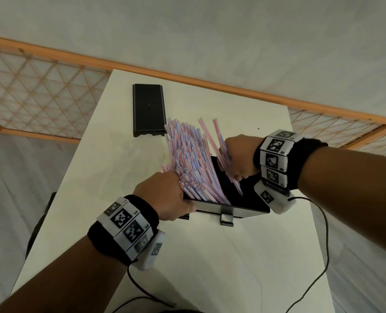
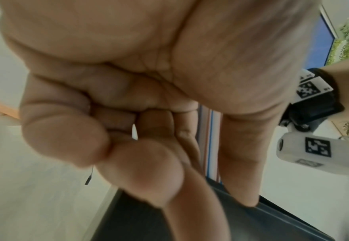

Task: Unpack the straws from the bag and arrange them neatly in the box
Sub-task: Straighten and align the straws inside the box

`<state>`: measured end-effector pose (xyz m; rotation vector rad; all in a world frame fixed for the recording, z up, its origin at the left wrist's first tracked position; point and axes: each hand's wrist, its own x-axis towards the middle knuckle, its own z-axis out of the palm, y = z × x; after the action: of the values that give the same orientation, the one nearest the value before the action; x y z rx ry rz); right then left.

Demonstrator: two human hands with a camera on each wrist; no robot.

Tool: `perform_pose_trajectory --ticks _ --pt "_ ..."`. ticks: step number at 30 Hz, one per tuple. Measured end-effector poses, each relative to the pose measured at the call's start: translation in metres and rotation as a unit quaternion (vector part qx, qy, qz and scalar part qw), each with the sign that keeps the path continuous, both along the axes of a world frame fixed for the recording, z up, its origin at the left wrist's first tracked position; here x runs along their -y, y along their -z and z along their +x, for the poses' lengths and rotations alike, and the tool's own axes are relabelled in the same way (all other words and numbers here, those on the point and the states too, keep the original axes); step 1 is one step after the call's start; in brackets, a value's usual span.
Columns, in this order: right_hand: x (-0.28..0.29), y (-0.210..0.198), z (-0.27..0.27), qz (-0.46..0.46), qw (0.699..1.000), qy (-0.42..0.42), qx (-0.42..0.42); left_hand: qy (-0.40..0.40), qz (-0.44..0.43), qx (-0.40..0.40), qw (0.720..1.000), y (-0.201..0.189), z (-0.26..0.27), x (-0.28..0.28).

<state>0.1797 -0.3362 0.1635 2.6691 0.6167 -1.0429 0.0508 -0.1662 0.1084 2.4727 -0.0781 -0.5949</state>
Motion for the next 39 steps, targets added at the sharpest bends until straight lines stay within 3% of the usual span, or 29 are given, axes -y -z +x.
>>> perform_pose_trajectory --ticks 3,9,12,15,18,23,27,29,34,39 --pt "0.005 -0.004 0.002 0.022 0.998 -0.024 0.054 -0.001 0.009 -0.009 1.0 -0.002 0.0 0.0" --pt "0.043 -0.006 -0.017 0.114 0.99 0.057 0.068 -0.001 0.025 -0.062 0.998 -0.008 0.0 0.001" --pt "0.06 0.0 -0.043 0.118 0.989 0.083 0.019 -0.006 0.029 -0.08 0.996 -0.003 -0.001 -0.003" --pt "0.067 0.022 -0.073 0.134 0.987 0.068 -0.05 -0.033 -0.057 -0.102 0.993 -0.005 -0.003 -0.009" --pt "0.063 0.045 -0.09 0.158 0.983 0.075 -0.049 -0.09 -0.16 -0.106 0.977 -0.013 -0.004 -0.008" --pt "0.062 0.059 -0.096 0.21 0.973 0.087 -0.025 -0.152 -0.186 -0.12 0.963 -0.018 -0.006 0.014" --pt "0.07 0.044 -0.083 0.271 0.949 0.163 0.021 -0.177 -0.176 -0.11 0.962 -0.012 -0.008 0.023" --pt "0.069 0.038 -0.078 0.261 0.953 0.157 -0.01 -0.179 -0.169 -0.102 0.964 -0.01 -0.008 0.025" --pt "0.053 0.039 -0.076 0.134 0.982 0.095 -0.093 -0.183 -0.171 -0.097 0.963 -0.006 -0.005 0.022" --pt "0.052 0.055 -0.07 0.244 0.951 0.159 -0.106 -0.177 -0.186 -0.083 0.963 -0.003 -0.007 0.021"
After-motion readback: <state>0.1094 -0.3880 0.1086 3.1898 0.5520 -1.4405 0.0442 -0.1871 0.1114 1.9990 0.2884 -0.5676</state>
